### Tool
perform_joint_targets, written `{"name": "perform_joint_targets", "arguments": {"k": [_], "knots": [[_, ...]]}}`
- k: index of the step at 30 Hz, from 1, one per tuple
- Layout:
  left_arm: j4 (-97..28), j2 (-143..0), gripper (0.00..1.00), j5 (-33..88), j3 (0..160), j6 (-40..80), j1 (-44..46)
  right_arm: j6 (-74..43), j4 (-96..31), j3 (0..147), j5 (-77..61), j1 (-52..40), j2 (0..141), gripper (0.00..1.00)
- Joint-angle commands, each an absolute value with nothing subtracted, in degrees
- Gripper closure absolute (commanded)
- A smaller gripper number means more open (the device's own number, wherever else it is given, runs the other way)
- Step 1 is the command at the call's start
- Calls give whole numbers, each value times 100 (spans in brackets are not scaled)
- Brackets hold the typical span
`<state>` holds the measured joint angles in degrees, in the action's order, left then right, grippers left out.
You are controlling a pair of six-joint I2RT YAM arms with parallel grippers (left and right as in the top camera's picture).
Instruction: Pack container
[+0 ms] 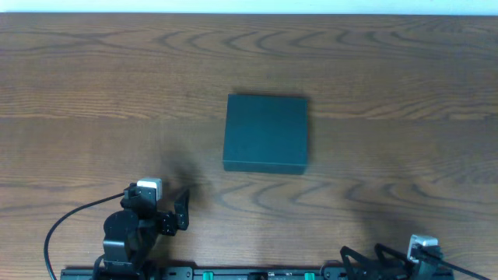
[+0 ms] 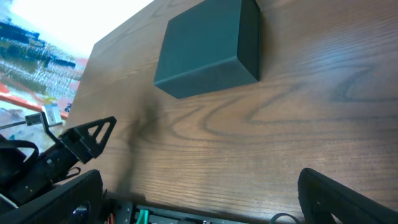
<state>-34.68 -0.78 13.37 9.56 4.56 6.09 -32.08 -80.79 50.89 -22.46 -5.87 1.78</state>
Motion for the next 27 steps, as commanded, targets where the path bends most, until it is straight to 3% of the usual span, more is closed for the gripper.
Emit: {"name": "perform_joint_targets", "arguments": {"k": [1, 6, 10, 15, 18, 27], "knots": [[-3463, -25, 5, 1398, 910, 526, 574, -3273, -8077, 5087, -2270, -602, 215, 1], [-3463, -25, 5, 1398, 910, 526, 574, -3271, -8079, 5087, -2268, -602, 215, 1], [-3463, -25, 5, 1398, 910, 526, 574, -2902, -7533, 5054, -1116, -602, 213, 1], [-3463, -25, 5, 1398, 910, 526, 574, -585, -5830, 4346, -943, -572, 183, 1], [-3463, -25, 5, 1398, 910, 526, 574, 89, -5474, 3651, -849, -554, 84, 1], [-3463, -25, 5, 1398, 910, 526, 574, 134, -5166, 2209, -687, -550, 32, 1]]}}
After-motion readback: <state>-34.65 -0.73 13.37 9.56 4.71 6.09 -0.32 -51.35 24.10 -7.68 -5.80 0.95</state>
